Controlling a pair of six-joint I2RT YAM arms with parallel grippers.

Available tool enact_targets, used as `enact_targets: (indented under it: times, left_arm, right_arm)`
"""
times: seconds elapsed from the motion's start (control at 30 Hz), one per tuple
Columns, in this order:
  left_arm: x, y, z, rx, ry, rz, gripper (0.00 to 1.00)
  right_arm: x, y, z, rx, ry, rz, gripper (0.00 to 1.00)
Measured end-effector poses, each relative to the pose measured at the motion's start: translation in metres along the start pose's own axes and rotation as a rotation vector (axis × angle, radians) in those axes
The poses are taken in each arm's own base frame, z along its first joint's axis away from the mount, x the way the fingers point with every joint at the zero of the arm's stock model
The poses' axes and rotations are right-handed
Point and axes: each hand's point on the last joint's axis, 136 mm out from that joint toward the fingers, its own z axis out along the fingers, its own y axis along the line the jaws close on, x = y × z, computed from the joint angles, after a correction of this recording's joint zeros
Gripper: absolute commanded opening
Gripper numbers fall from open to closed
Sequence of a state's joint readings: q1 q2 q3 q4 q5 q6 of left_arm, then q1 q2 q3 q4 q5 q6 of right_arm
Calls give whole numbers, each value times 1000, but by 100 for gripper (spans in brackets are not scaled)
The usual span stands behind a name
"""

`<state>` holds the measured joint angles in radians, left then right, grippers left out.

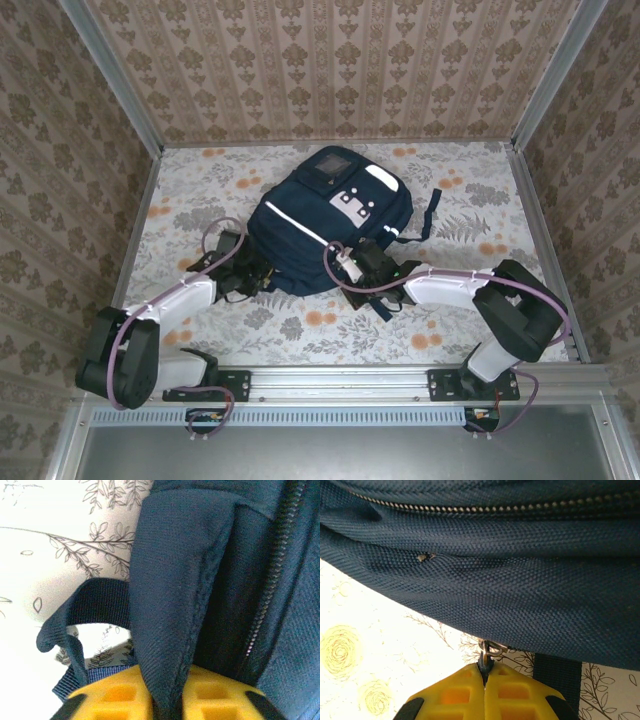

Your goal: Pack the student bag

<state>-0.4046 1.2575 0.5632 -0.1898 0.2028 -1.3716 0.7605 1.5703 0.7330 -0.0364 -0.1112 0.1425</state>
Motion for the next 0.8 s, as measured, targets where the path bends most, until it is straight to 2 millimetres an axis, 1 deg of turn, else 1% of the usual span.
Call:
enact_targets:
  times: [0.03,0.07,0.1,0.13,0.17,0.27,0.33,0.43,0.53,0.6,0.63,0.73,0.8]
  left_arm:
    - [-1,-2,-2,-4,2,31,56]
    - [-2,-3,-3,-7,4,58,64]
    - [-3,-3,-6,-9,6,80,69]
    - [-4,-2,-8,-8,7,104,75]
    - [-5,-2,-11,-7,5,130,79]
    - [-9,-3,-26,-4,-12,197,85]
    - [-17,-10,-39,10,-37,230,85]
    - [-35,-18,-53,24,-87,234,85]
    - [-51,-9,-53,0,-107,198,84]
    - [-58,0,-46,-34,-97,175,82]
    - [-58,5,-40,-57,-79,168,80]
    - [-52,15,-18,-109,5,156,72]
    - [-45,16,-1,-120,66,151,66]
  right_arm:
    - [-1,-2,-2,1,-9,8,0]
    - [-1,-3,-4,3,-17,17,0]
    - [-1,-5,-7,5,-26,27,0]
    - [-1,-6,-10,6,-36,32,0]
    - [-2,-7,-13,7,-46,38,0]
    - [-3,-11,-20,10,-74,60,0]
    - [-1,-15,-24,15,-85,79,0]
    - [6,-22,-26,28,-83,110,0]
    - [9,-28,-31,40,-93,131,0]
    - [7,-31,-35,47,-106,139,0]
    - [7,-32,-36,49,-110,142,0]
    - [8,-38,-38,60,-116,158,0]
    - [10,-42,-39,69,-116,172,0]
